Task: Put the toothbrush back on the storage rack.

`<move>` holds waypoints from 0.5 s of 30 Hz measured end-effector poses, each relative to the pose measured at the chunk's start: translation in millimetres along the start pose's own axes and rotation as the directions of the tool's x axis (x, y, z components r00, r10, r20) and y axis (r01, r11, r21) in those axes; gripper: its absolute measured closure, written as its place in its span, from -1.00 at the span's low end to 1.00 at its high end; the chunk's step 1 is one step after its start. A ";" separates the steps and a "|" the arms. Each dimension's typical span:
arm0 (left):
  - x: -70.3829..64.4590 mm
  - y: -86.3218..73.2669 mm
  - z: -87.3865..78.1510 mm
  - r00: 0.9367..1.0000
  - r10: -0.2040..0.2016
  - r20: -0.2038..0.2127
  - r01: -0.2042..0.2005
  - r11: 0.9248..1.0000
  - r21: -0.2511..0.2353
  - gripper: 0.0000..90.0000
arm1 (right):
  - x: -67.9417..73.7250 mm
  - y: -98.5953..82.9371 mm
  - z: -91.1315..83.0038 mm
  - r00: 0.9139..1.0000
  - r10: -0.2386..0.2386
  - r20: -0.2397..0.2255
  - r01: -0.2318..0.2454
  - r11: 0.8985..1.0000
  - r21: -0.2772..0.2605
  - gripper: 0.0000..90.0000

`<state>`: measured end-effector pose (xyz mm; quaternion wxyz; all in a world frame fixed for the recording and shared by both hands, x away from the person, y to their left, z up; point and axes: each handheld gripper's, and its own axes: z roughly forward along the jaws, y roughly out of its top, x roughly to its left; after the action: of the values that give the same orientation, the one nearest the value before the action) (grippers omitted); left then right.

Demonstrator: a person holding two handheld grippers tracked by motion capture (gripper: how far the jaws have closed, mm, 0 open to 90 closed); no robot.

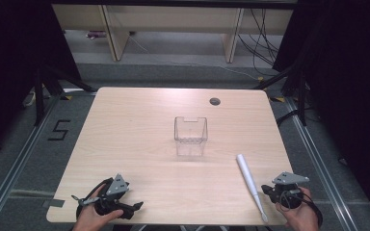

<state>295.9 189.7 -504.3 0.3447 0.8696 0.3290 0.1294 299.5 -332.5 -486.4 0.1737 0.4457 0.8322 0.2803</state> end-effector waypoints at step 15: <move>0.0 0.0 0.1 1.000 -0.001 0.000 0.001 1.000 -0.001 -0.67 | 10.3 5.9 5.0 0.997 -0.059 -0.057 0.060 0.998 0.027 1.00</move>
<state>295.9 189.7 -504.4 0.3449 0.8693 0.3296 0.1295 300.3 -319.7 -487.1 0.1520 0.4151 0.8536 0.2755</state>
